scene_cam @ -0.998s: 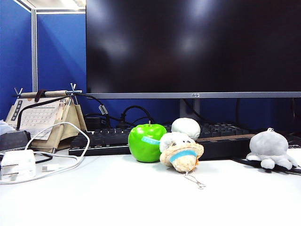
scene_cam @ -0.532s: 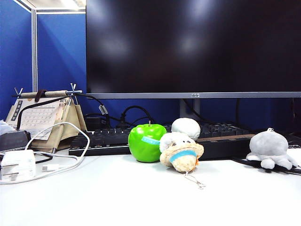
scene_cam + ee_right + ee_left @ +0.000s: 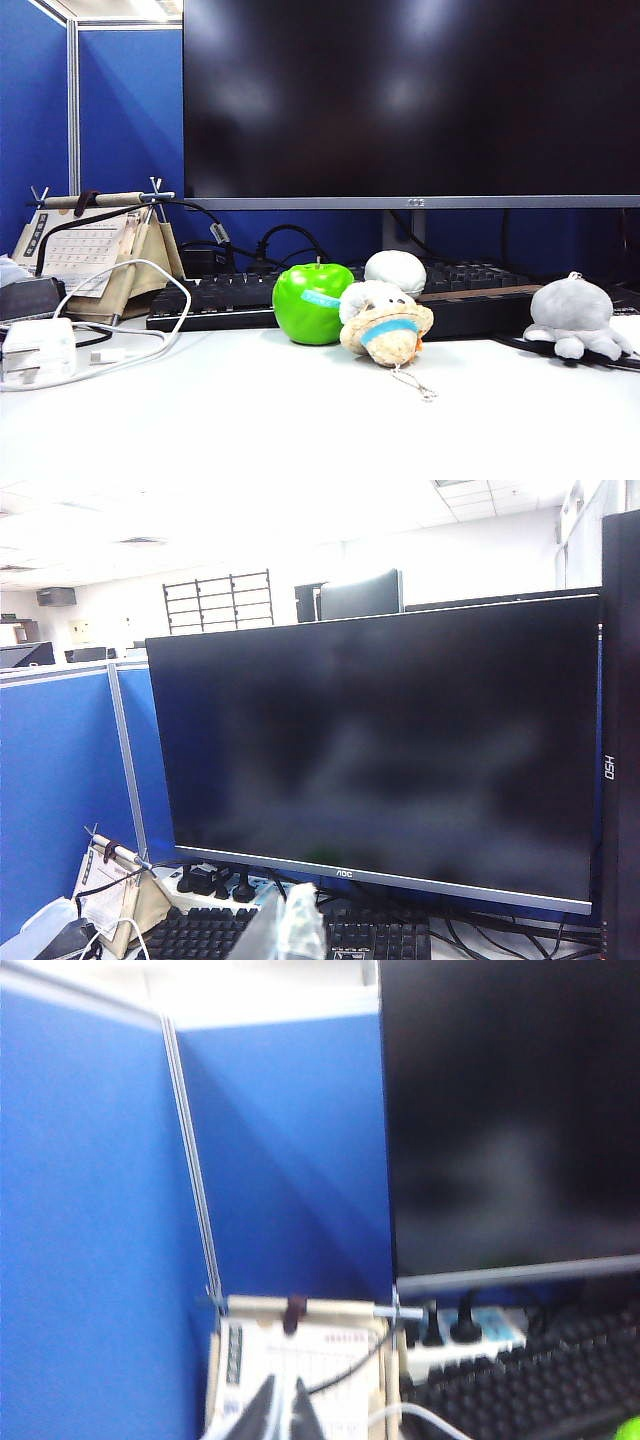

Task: Place the tilting octopus upright.

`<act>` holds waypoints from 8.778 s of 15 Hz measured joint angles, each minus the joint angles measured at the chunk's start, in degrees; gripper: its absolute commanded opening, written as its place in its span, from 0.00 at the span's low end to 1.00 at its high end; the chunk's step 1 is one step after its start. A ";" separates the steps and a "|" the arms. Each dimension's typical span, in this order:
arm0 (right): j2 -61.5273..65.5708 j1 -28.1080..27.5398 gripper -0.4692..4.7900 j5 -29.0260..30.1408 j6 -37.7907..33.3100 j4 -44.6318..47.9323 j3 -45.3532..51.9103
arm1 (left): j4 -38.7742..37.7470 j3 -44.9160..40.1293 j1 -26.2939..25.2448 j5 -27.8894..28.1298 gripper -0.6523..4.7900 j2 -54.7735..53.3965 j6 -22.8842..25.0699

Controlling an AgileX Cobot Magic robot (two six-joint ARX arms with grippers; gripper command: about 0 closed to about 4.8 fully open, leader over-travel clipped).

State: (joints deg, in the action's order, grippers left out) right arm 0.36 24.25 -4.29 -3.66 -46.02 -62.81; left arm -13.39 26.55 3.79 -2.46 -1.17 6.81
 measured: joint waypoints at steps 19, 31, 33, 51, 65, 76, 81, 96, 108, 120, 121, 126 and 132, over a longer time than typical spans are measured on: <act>0.00 0.00 0.08 0.02 0.00 0.00 0.00 | 5.66 -18.23 -0.02 -0.02 0.16 0.83 -1.14; 0.00 0.00 0.08 0.02 0.00 0.00 0.00 | 14.49 -25.66 -0.02 0.00 0.16 0.83 -1.33; 0.00 0.00 0.08 0.02 0.00 -0.02 0.00 | 15.08 -26.12 -0.02 0.00 0.16 0.83 -1.36; 0.00 0.00 0.08 -0.02 -10.47 4.13 -0.09 | 15.08 -26.12 -0.02 -0.02 0.16 0.83 -1.36; -0.02 0.00 0.08 -0.20 -9.81 17.27 23.21 | 14.88 -26.12 -0.02 0.00 0.16 0.83 -1.36; -0.11 -0.04 0.08 -7.54 -4.55 46.99 53.31 | 14.88 -26.12 -0.02 0.00 0.16 0.83 -1.36; -0.11 -2.60 0.08 -6.25 -4.48 49.70 56.43 | 14.88 -26.12 -0.02 0.00 0.16 0.83 -1.36; -0.11 -37.11 0.08 19.08 -5.03 50.07 57.18 | 14.88 -26.12 -0.02 0.00 0.16 0.83 -1.36; -0.11 -29.35 0.08 12.83 -5.01 52.76 61.16 | 14.88 -26.12 -0.02 -0.02 0.16 0.83 -1.36; -0.11 -29.27 0.08 11.98 -4.94 55.54 62.27 | 14.88 -26.12 -0.02 0.00 0.16 0.83 -1.36; -0.11 -29.27 0.08 11.98 -4.94 55.25 62.27 | 14.88 -26.12 0.00 -0.02 0.16 0.83 -1.36; -0.11 -29.27 0.08 11.98 -4.94 53.81 62.27 | 14.86 -26.12 -0.02 0.00 0.16 0.83 -1.36; -0.11 -29.27 0.08 11.98 -4.94 53.81 62.27 | 14.88 -26.12 0.00 -0.02 0.16 0.83 -1.36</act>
